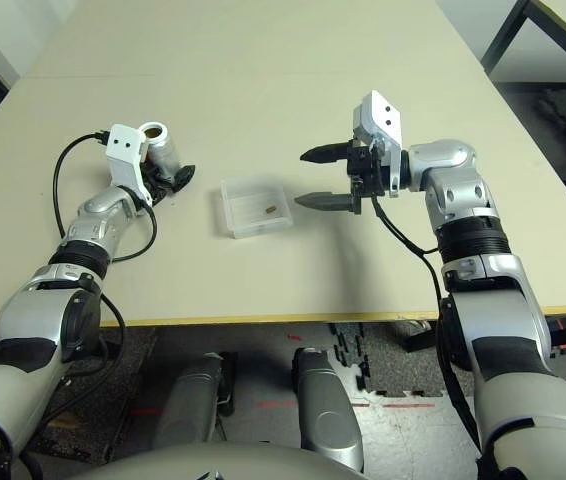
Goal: Pour the medicine from the bottle into the box.
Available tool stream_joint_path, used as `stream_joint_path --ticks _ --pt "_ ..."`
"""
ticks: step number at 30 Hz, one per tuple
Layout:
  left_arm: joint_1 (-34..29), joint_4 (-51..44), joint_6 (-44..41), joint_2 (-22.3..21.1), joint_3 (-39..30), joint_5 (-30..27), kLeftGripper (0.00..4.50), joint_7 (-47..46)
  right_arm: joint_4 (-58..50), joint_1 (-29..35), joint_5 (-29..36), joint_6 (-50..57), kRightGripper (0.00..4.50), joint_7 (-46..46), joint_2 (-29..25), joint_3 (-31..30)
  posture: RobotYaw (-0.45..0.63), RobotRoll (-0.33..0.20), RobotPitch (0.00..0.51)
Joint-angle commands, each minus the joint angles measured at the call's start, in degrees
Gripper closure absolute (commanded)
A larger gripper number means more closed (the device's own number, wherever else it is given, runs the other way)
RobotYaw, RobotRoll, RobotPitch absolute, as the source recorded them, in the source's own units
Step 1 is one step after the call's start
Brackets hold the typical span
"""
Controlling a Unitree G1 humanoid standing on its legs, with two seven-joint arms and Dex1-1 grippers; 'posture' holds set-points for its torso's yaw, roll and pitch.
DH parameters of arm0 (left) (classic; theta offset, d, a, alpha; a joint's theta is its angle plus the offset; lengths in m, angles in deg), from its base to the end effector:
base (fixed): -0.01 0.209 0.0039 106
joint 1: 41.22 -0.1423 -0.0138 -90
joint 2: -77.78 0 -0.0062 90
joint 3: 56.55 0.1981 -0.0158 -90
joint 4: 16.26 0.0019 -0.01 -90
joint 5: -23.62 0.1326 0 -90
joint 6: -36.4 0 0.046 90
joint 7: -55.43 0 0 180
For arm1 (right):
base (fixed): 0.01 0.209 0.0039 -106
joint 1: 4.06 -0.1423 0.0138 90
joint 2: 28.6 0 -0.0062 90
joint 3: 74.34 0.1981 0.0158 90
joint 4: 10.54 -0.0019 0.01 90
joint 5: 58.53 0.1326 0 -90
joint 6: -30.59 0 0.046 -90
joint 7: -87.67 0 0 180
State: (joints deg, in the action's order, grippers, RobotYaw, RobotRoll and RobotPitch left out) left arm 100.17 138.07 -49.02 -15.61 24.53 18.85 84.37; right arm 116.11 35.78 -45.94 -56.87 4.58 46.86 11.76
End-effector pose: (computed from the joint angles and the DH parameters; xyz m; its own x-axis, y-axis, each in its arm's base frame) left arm 0.3495 0.2241 0.1007 0.9345 -0.3254 -0.1441 0.3347 0.9412 0.0455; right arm 0.3458 -0.2343 0.1849 0.2166 0.9443 -0.2476 -0.9573 0.1558 -0.2435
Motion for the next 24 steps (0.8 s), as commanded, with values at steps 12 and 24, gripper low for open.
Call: stream_joint_path --ticks 12,24 --pt "-3.8 -8.2 0.4 -1.5 -0.9 -1.7 0.01 1.3 0.7 0.1 -0.2 -0.7 0.00 0.2 0.4 -0.3 -0.06 0.000 0.184" --pt "-11.0 -23.3 -5.3 -0.9 -1.5 -5.8 0.01 3.7 2.3 -0.5 -0.7 -1.7 0.00 0.5 1.2 -0.4 -0.05 0.000 0.180"
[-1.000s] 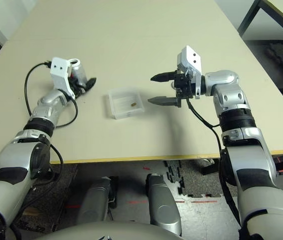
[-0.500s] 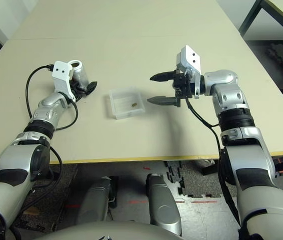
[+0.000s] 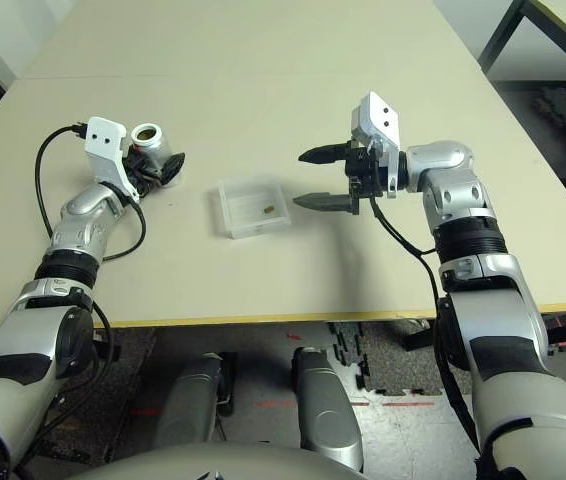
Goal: Pour the medicine from the bottle into the box.
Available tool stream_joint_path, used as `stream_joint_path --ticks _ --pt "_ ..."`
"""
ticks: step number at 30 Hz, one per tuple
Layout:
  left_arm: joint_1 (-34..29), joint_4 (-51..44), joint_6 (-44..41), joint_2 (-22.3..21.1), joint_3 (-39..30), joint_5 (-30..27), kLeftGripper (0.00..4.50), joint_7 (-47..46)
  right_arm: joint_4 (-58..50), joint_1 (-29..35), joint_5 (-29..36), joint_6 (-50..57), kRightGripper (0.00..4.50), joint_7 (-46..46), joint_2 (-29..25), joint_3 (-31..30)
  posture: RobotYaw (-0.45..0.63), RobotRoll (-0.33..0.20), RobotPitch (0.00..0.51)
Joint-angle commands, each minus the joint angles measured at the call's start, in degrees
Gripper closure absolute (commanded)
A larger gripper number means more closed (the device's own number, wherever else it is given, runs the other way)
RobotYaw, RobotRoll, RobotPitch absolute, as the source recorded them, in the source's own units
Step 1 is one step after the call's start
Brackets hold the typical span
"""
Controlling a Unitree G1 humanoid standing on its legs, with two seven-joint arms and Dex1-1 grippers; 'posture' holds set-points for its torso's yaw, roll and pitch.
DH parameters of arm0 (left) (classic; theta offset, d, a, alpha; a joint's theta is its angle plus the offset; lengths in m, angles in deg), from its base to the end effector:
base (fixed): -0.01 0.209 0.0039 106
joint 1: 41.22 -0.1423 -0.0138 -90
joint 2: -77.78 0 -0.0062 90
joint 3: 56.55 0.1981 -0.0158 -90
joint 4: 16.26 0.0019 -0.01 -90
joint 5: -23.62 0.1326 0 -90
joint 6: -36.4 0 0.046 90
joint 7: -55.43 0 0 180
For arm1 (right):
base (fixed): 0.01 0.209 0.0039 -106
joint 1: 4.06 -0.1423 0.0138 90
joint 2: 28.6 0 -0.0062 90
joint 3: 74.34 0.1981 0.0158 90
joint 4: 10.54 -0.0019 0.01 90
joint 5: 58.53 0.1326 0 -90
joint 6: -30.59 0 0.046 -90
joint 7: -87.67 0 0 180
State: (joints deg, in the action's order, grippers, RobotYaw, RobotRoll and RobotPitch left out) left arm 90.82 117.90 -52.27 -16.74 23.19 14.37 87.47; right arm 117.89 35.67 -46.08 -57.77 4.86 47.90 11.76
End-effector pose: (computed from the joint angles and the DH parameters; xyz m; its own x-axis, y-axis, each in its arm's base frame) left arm 0.3314 0.2375 0.1092 0.9310 -0.3650 0.0060 0.3639 0.9292 0.0642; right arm 0.3476 -0.2314 0.1791 0.2149 0.9472 -0.2380 -0.9601 0.1603 -0.2292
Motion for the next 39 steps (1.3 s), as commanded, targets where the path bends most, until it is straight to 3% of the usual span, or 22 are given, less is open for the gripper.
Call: stream_joint_path --ticks 1,16,25,32,39 --pt "-2.1 -4.2 -2.7 0.1 -0.2 -1.6 0.01 0.6 0.5 -0.3 -0.6 -0.8 0.00 0.4 0.2 -0.3 -0.05 0.000 0.180" --pt "-14.4 -27.0 -14.1 -2.2 -1.1 -5.1 0.01 -1.0 4.5 -0.7 -0.3 -0.9 0.00 3.7 -0.5 1.5 -0.02 0.000 0.175" --pt "-22.7 -43.8 -26.4 -5.8 -7.7 -13.4 0.01 -2.2 9.1 -0.6 2.0 1.5 0.00 11.1 -3.1 8.1 0.01 0.000 0.183" --pt "-23.9 -44.4 -29.6 -10.3 -14.4 -17.1 0.01 -3.5 12.2 0.2 2.7 1.6 0.00 19.9 -4.9 13.6 0.02 0.000 0.186" --pt "-22.5 -40.3 -28.3 -12.9 -17.4 -17.0 0.01 -5.0 15.2 0.3 3.2 0.3 0.00 27.5 -5.4 17.6 0.02 0.000 0.188"
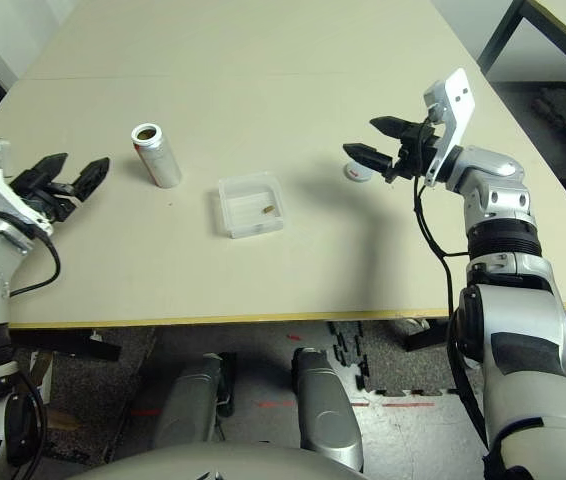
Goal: Pour the medicine from the bottle into the box.
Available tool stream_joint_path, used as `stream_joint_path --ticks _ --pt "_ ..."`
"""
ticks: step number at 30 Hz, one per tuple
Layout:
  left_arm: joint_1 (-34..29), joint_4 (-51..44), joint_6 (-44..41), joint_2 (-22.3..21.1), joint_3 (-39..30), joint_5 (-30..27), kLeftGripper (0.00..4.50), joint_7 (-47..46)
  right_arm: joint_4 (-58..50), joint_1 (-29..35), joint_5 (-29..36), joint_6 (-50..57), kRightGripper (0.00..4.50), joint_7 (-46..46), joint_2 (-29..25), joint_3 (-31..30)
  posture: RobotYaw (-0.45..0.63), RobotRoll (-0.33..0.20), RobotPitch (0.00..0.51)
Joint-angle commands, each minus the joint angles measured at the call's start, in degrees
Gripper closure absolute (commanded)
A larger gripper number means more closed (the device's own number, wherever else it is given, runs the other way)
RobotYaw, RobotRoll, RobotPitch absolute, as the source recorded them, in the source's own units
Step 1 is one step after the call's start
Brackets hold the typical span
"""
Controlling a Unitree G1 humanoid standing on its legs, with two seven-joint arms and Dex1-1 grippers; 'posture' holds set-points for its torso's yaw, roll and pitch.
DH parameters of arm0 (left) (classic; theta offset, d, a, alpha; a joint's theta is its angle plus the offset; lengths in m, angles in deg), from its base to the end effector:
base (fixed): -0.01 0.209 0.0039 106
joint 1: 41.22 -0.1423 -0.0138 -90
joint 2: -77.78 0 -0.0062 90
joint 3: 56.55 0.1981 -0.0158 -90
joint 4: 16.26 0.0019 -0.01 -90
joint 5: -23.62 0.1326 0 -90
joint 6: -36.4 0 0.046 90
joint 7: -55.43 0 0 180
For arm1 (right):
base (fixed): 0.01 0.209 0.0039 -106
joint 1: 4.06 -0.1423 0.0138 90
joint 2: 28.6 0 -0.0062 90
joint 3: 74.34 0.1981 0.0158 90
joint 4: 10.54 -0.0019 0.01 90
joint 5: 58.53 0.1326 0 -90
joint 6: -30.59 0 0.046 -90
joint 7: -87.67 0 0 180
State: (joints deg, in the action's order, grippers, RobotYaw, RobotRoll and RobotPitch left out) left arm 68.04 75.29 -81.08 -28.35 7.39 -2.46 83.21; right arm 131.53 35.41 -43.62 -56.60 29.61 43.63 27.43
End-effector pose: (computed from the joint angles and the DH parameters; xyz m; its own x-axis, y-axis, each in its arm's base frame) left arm 0.2373 0.3145 0.1486 0.9855 -0.1588 0.0595 0.1613 0.9861 -0.0405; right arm 0.3339 -0.3013 0.1654 0.7909 0.6120 0.0039 -0.6103 0.7891 -0.0699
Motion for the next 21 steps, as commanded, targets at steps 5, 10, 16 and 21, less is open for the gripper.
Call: stream_joint_path --ticks 5,10,16,21 --pt "1.9 7.9 3.4 -2.8 -3.2 1.3 0.01 -2.7 4.3 0.6 0.8 -2.1 0.00 9.6 -1.9 5.0 0.02 0.000 0.196" --pt "3.7 14.8 6.8 -4.7 -3.8 2.2 0.01 -3.2 7.0 1.0 0.5 -3.8 0.00 13.7 -3.5 6.9 0.00 0.000 0.197" --pt "5.9 21.7 10.6 -6.6 -3.1 2.9 0.01 -2.2 8.7 3.0 0.4 -5.4 0.00 16.7 -5.0 8.4 -0.02 0.000 0.196" --pt "9.9 28.5 13.7 -7.5 -1.5 4.0 0.01 -1.4 8.3 6.0 1.2 -6.1 0.00 18.1 -5.2 9.6 -0.05 0.000 0.194"
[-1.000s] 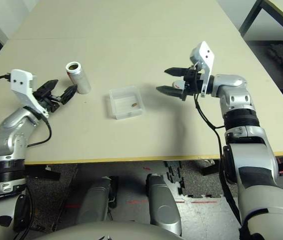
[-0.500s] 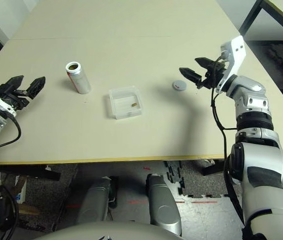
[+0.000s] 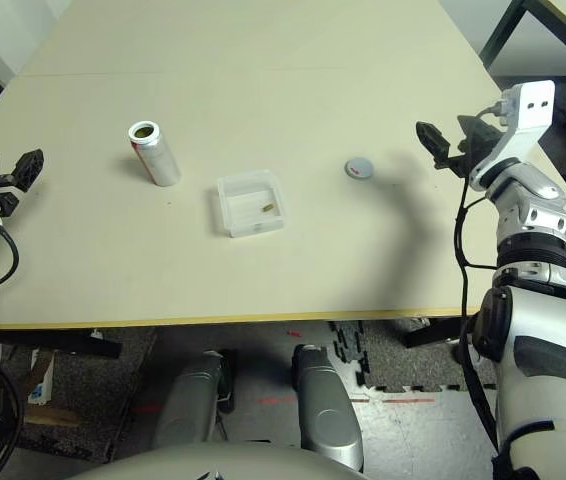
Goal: Pour the medicine from the bottle into the box.
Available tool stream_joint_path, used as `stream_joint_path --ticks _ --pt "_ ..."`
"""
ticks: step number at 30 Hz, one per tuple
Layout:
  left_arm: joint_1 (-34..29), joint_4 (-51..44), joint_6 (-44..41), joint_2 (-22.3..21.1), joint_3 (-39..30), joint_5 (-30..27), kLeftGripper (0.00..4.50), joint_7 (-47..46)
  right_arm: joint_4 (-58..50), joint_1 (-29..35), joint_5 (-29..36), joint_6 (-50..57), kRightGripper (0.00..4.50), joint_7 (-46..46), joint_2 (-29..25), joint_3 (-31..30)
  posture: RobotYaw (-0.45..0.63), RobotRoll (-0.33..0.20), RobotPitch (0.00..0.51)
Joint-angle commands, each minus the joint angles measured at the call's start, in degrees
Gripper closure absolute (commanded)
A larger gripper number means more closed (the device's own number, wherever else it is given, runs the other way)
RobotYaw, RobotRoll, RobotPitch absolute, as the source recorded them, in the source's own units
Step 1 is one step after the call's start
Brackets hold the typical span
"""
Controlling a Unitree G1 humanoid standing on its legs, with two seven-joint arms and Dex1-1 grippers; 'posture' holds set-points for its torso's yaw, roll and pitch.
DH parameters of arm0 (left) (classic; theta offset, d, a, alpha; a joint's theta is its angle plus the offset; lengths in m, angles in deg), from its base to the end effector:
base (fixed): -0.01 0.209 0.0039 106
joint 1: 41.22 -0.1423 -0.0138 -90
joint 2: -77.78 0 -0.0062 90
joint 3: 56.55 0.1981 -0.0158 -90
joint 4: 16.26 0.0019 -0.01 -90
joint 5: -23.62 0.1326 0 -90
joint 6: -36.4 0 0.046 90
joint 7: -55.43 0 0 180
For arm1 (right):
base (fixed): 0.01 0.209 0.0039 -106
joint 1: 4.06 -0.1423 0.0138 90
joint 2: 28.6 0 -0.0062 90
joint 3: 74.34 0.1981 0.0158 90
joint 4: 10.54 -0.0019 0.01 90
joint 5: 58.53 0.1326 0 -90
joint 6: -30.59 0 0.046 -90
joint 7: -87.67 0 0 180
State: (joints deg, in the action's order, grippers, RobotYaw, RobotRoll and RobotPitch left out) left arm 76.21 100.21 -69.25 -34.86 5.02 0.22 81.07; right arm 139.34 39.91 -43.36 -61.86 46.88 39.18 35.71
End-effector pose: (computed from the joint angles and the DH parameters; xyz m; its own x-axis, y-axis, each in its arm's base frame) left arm 0.2515 0.3629 0.1472 0.9947 0.0841 0.0591 -0.0803 0.9947 -0.0641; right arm 0.3036 -0.3485 0.1407 0.9853 0.1692 0.0239 -0.1695 0.9855 0.0094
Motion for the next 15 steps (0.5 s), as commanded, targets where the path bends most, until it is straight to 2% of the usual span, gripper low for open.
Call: stream_joint_path --ticks 1,15 --pt "2.4 4.7 2.4 -1.1 1.1 1.6 0.01 0.9 0.3 2.0 1.0 -1.0 0.00 1.1 -0.7 1.6 -0.05 0.000 0.197" --pt "6.3 11.9 6.3 -2.0 2.3 2.6 0.01 2.6 0.4 3.8 1.8 -1.5 0.00 2.5 -0.7 2.3 -0.06 0.000 0.184"
